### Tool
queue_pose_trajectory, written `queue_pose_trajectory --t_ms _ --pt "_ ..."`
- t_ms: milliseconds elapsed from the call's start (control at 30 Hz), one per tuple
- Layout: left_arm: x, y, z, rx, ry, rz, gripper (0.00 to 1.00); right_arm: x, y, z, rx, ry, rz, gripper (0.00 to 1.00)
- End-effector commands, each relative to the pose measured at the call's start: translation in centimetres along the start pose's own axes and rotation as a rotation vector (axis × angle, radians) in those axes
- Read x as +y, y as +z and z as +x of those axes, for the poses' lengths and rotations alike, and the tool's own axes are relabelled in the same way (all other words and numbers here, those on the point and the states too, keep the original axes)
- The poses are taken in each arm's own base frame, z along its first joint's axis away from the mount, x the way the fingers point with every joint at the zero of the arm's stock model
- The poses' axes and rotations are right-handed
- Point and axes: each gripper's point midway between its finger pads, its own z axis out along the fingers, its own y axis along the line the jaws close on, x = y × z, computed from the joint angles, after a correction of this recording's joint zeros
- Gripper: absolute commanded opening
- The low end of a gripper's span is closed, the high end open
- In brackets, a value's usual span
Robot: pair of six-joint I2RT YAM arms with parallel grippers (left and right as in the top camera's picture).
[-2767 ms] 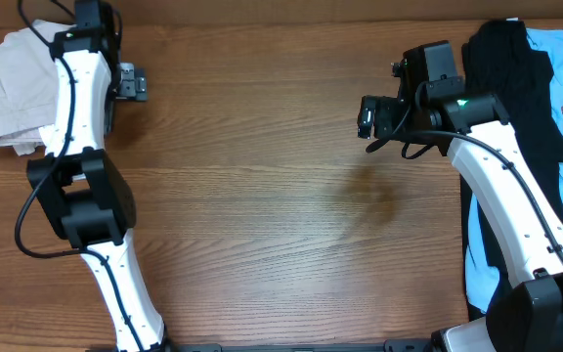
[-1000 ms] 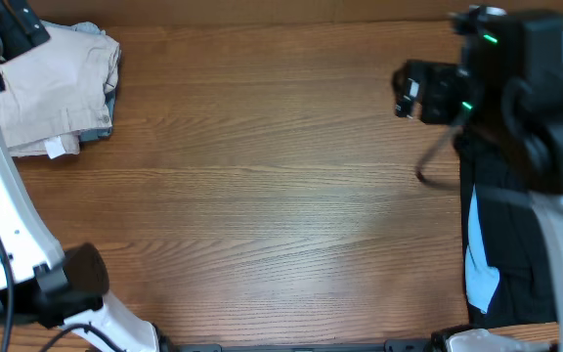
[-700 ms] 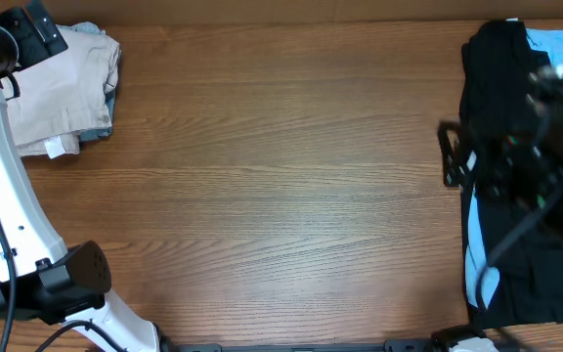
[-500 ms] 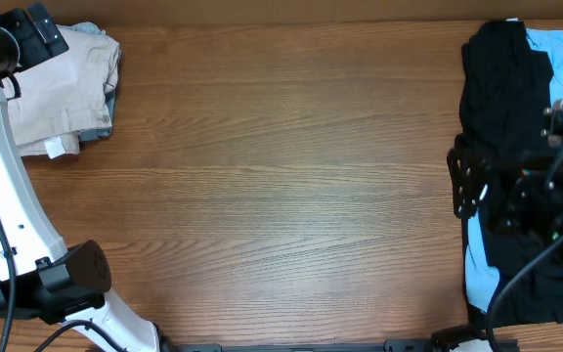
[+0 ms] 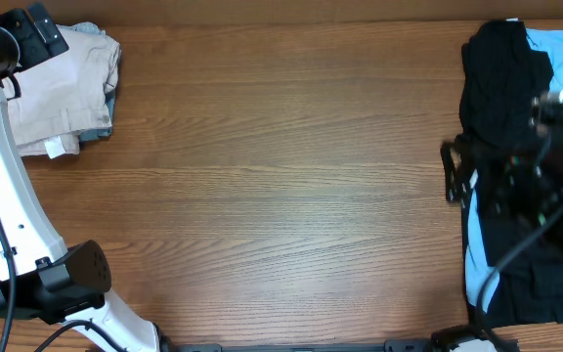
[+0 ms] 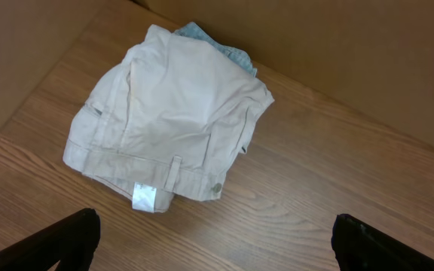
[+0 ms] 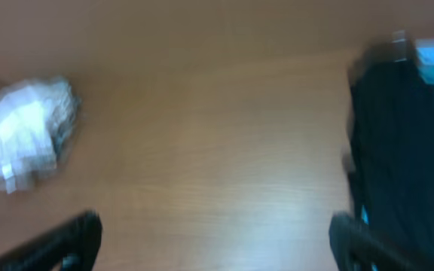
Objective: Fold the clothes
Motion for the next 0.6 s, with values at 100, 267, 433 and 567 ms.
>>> queue_pose_trajectory --t_ms 100,267,433,567 --pt "-0.3 0.0 0.0 0.000 -0.015 0.009 1.00 -0.2 5.7 0.5 -0.269 -0.037 -0.075 1.00" --pt "-0.3 0.0 0.0 0.000 -0.015 0.009 1.00 -2.4 8.7 7.9 -0.377 -0.049 -0.100 1.00" --pt "-0.3 0.0 0.0 0.000 -0.015 0.009 1.00 -4.8 9.9 14.5 -0.478 -0.051 -0.108 1.00" --pt "-0.3 0.0 0.0 0.000 -0.015 0.009 1.00 -5.9 10.9 18.7 -0.475 -0.055 -0.124 1.00"
